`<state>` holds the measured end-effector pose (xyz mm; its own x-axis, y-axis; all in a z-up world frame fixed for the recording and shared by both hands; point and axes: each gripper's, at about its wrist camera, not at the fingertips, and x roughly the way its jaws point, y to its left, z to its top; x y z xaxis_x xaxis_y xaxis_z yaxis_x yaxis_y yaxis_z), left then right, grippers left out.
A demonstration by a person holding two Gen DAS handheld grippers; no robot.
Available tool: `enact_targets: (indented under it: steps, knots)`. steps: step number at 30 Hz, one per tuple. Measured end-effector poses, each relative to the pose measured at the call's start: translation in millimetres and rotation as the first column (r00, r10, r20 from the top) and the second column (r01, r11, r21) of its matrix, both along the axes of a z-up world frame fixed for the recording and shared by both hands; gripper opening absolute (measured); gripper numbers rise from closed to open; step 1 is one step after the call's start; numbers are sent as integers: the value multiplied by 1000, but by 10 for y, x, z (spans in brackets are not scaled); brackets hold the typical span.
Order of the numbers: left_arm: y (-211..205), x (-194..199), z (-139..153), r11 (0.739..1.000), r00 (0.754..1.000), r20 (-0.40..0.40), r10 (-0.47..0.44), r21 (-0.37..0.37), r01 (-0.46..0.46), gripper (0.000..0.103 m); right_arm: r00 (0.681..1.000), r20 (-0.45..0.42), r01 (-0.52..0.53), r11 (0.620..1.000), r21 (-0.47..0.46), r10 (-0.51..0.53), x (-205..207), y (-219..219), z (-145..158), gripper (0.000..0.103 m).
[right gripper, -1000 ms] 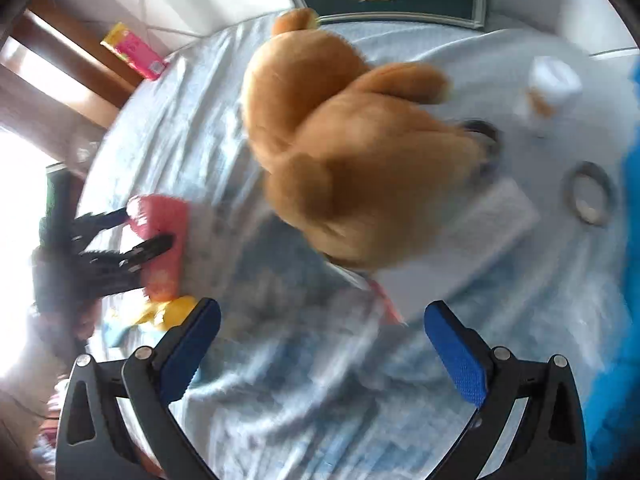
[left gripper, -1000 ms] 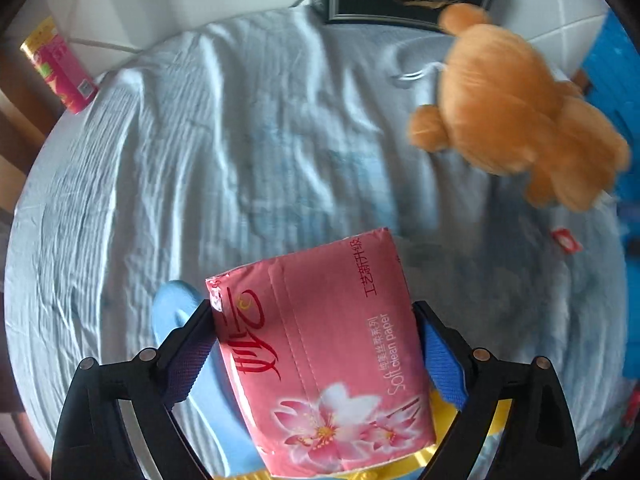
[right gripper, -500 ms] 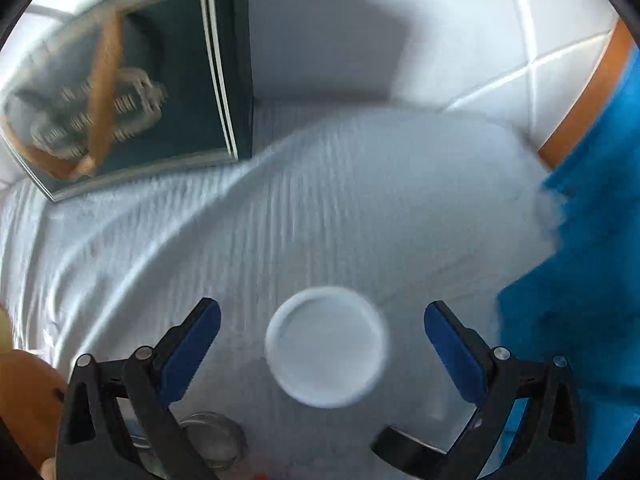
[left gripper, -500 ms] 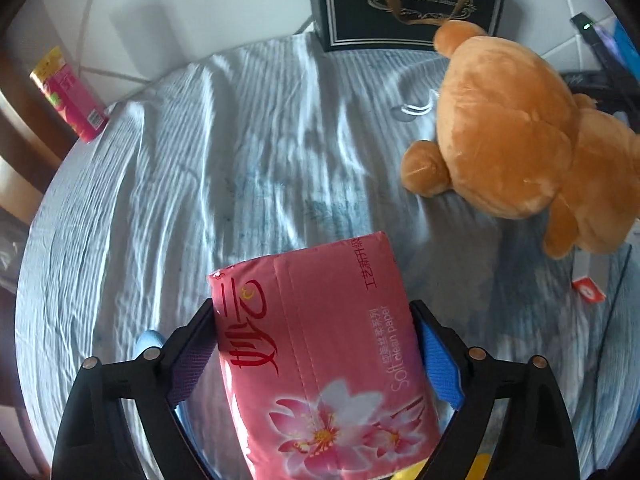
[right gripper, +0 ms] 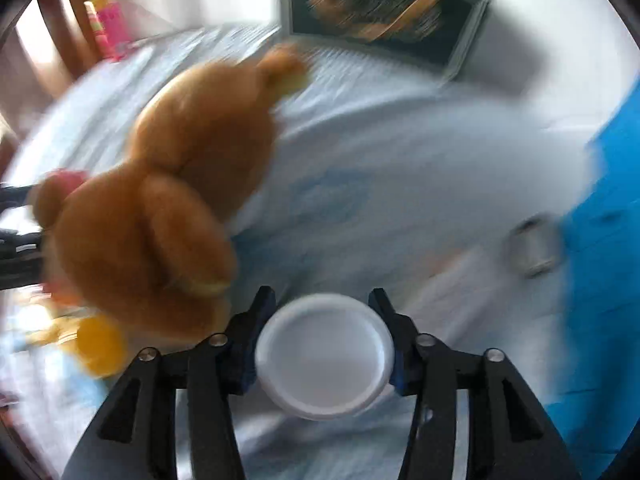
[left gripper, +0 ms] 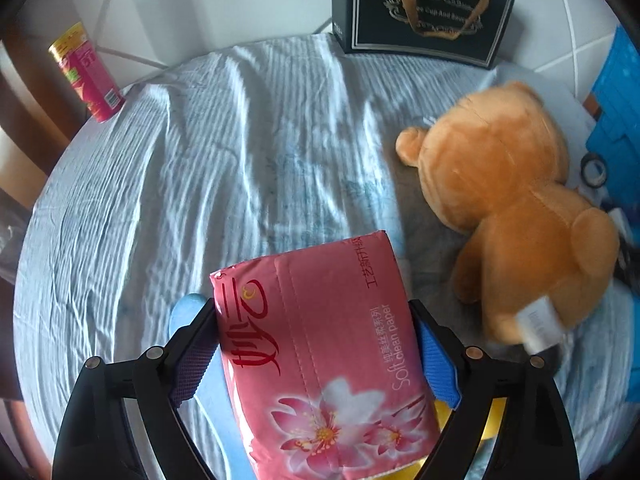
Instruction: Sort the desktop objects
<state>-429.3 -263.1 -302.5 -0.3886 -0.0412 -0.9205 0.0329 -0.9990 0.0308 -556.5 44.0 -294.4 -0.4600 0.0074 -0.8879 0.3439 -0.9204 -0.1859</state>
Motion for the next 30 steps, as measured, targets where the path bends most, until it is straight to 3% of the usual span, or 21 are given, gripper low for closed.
enact_targets:
  steps: [2, 6, 7, 8, 11, 14, 16, 20, 22, 25, 27, 30]
  knots:
    - [6, 11, 7, 1000, 1000, -7, 6, 8, -6, 90, 989, -107, 108, 990, 94, -98, -260, 175, 26, 59]
    - [27, 8, -61, 1000, 1000, 10, 14, 24, -15, 90, 934, -180, 334, 932, 138, -308, -1053, 676, -117, 59]
    - [45, 13, -85, 1000, 1000, 16, 12, 28, -12, 90, 920, -171, 379, 913, 152, -353, -1202, 796, -211, 63]
    - [65, 19, -92, 1000, 1000, 18, 8, 26, -9, 90, 905, -182, 416, 892, 176, -385, -1362, 890, -295, 76]
    - [110, 29, -83, 1000, 1000, 16, -3, 24, 3, 90, 896, -124, 441, 887, 140, -426, -1524, 993, -358, 77]
    - [123, 27, -54, 999, 1000, 13, -2, 34, 2, 90, 876, 16, 480, 876, 53, -481, -1467, 1094, -403, 74]
    - [120, 27, -29, 999, 1000, 11, -1, 41, 0, 90, 893, 100, 441, 898, -5, -438, -1311, 927, -369, 67]
    - [104, 60, 57, 999, 1000, 0, -2, 47, 2, 90, 928, 221, 331, 936, -120, -300, -770, 369, -342, 67]
    - [90, 78, 105, 999, 1000, -10, -3, 47, 4, 90, 957, 190, 247, 960, -130, -220, -546, 93, -246, 67]
    - [49, 109, 149, 998, 1000, -20, 7, 57, -6, 90, 975, -13, 223, 974, 46, -223, -498, -92, -83, 67]
    - [39, 130, 149, 998, 1000, -20, 11, 65, -9, 90, 954, -65, 300, 946, 124, -294, -712, 30, -137, 67]
    - [50, 150, 104, 998, 1000, -13, 8, 57, -7, 90, 907, -107, 419, 894, 160, -407, -917, 295, -246, 67]
